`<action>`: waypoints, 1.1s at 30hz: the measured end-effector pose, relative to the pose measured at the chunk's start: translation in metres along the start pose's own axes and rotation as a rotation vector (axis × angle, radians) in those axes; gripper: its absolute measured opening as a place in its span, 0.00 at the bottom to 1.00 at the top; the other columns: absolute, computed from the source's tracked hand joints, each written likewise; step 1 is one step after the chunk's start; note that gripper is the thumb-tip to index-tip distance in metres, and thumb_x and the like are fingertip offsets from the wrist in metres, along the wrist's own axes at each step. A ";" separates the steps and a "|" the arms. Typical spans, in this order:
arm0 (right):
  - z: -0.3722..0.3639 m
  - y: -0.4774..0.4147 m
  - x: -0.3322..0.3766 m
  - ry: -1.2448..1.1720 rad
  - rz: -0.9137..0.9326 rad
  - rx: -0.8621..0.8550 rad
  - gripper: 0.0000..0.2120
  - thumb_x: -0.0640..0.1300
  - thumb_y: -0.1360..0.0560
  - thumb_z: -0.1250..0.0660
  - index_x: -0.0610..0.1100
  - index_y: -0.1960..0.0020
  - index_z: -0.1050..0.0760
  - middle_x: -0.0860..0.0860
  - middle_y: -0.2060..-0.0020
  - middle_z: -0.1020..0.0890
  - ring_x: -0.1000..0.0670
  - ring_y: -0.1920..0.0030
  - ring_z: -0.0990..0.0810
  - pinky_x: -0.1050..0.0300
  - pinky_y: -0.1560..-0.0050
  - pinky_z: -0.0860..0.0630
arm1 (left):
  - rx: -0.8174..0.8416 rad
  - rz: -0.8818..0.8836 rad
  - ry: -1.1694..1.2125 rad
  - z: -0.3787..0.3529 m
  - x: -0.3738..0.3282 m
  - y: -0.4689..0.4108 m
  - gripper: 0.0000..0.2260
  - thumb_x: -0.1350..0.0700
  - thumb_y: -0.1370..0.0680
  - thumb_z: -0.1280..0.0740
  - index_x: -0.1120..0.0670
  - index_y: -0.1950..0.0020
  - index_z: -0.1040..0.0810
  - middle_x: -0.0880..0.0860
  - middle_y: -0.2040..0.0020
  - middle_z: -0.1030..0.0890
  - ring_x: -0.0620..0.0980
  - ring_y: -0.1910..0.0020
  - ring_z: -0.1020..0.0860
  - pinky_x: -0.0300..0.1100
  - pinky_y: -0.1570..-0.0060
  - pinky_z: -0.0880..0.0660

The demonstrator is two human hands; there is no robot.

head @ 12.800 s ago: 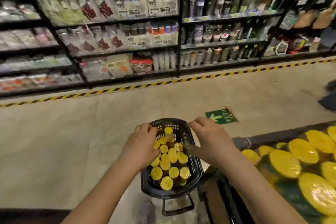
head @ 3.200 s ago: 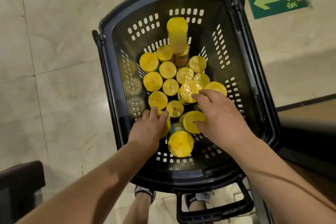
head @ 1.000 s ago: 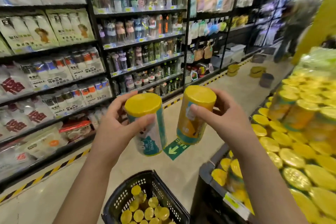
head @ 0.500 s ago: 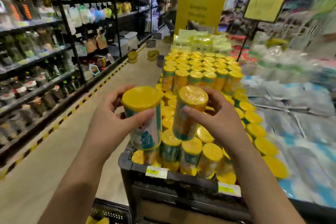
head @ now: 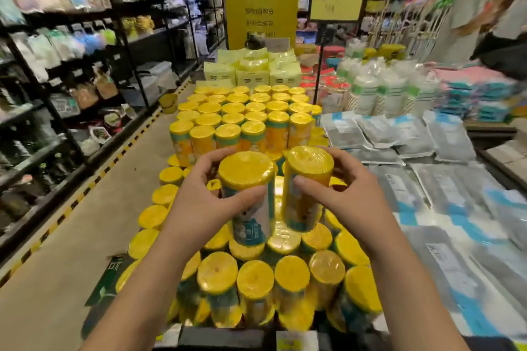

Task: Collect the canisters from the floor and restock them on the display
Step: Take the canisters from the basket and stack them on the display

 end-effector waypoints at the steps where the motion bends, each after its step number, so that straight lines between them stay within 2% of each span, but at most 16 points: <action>1: 0.010 -0.009 -0.007 -0.004 0.001 -0.001 0.32 0.61 0.39 0.20 0.62 0.36 0.24 0.65 0.44 0.18 0.67 0.43 0.22 0.69 0.55 0.22 | 0.005 0.002 -0.012 -0.013 0.001 -0.008 0.34 0.42 0.38 0.20 0.40 0.34 0.26 0.38 0.40 0.21 0.35 0.41 0.23 0.30 0.52 0.22; 4: 0.030 -0.035 -0.026 -0.018 -0.007 0.024 0.31 0.61 0.40 0.20 0.62 0.38 0.23 0.66 0.46 0.18 0.67 0.44 0.22 0.70 0.54 0.23 | 0.000 -0.005 -0.050 -0.046 0.004 -0.030 0.34 0.42 0.37 0.20 0.39 0.33 0.26 0.38 0.39 0.22 0.35 0.39 0.24 0.32 0.49 0.21; 8: 0.041 -0.064 -0.043 -0.030 -0.026 0.071 0.29 0.60 0.39 0.20 0.63 0.39 0.23 0.68 0.47 0.18 0.67 0.44 0.21 0.66 0.54 0.22 | -0.020 0.017 -0.070 -0.072 0.011 -0.052 0.36 0.41 0.37 0.20 0.39 0.31 0.27 0.38 0.37 0.23 0.34 0.40 0.24 0.29 0.51 0.23; 12: 0.045 -0.085 -0.053 -0.032 -0.040 0.069 0.29 0.58 0.38 0.19 0.63 0.39 0.23 0.69 0.47 0.19 0.68 0.44 0.23 0.65 0.52 0.23 | 0.007 0.046 -0.129 -0.085 0.018 -0.072 0.36 0.39 0.37 0.20 0.37 0.32 0.28 0.36 0.38 0.25 0.33 0.40 0.25 0.34 0.48 0.21; 16: 0.045 -0.100 -0.062 -0.029 -0.052 0.051 0.29 0.57 0.37 0.19 0.63 0.38 0.24 0.67 0.45 0.19 0.68 0.43 0.23 0.64 0.51 0.23 | 0.030 0.055 -0.238 -0.091 0.026 -0.097 0.34 0.41 0.35 0.19 0.39 0.33 0.29 0.36 0.40 0.25 0.32 0.46 0.23 0.34 0.55 0.21; 18: 0.045 -0.106 -0.066 -0.022 -0.049 0.053 0.29 0.56 0.36 0.18 0.63 0.37 0.24 0.68 0.45 0.19 0.67 0.43 0.23 0.62 0.47 0.23 | 0.046 0.056 -0.286 -0.096 0.031 -0.113 0.35 0.39 0.36 0.20 0.40 0.32 0.29 0.38 0.39 0.25 0.36 0.43 0.24 0.34 0.50 0.24; 21: 0.048 -0.117 -0.070 -0.008 -0.052 0.037 0.31 0.58 0.38 0.18 0.63 0.37 0.24 0.67 0.44 0.19 0.66 0.42 0.22 0.58 0.44 0.22 | 0.065 0.017 -0.395 -0.107 0.033 -0.145 0.37 0.40 0.34 0.21 0.43 0.29 0.32 0.41 0.36 0.29 0.40 0.39 0.28 0.39 0.43 0.27; 24: 0.050 -0.128 -0.075 -0.003 -0.050 0.025 0.33 0.60 0.40 0.19 0.63 0.36 0.24 0.66 0.44 0.19 0.66 0.42 0.23 0.60 0.45 0.22 | 0.106 -0.050 -0.543 -0.120 0.036 -0.180 0.38 0.40 0.32 0.22 0.47 0.26 0.32 0.44 0.35 0.32 0.40 0.38 0.32 0.37 0.42 0.34; 27: 0.053 -0.137 -0.081 -0.003 -0.046 0.033 0.33 0.60 0.39 0.20 0.63 0.36 0.24 0.65 0.44 0.18 0.66 0.42 0.22 0.60 0.45 0.23 | 0.140 -0.077 -0.666 -0.131 0.048 -0.213 0.38 0.39 0.32 0.24 0.49 0.26 0.32 0.46 0.34 0.31 0.44 0.34 0.31 0.38 0.40 0.32; 30: 0.057 -0.144 -0.090 -0.014 -0.055 0.036 0.33 0.62 0.41 0.20 0.63 0.37 0.23 0.64 0.43 0.18 0.63 0.41 0.22 0.57 0.43 0.23 | 0.155 -0.092 -0.745 -0.136 0.063 -0.238 0.38 0.38 0.31 0.25 0.51 0.25 0.32 0.48 0.32 0.30 0.48 0.31 0.32 0.44 0.35 0.30; 33: 0.062 -0.149 -0.100 -0.025 -0.077 0.028 0.33 0.62 0.42 0.20 0.63 0.37 0.23 0.64 0.43 0.18 0.62 0.40 0.21 0.54 0.42 0.22 | 0.164 -0.078 -0.791 -0.139 0.076 -0.255 0.37 0.36 0.29 0.27 0.49 0.25 0.32 0.49 0.30 0.28 0.51 0.29 0.33 0.49 0.32 0.32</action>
Point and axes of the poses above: each hand's wrist, its own y-axis away from the middle knuckle, its own z-axis out of the back of the hand, x = y × z, the point moved 10 cm from there along -y, towards the middle knuckle
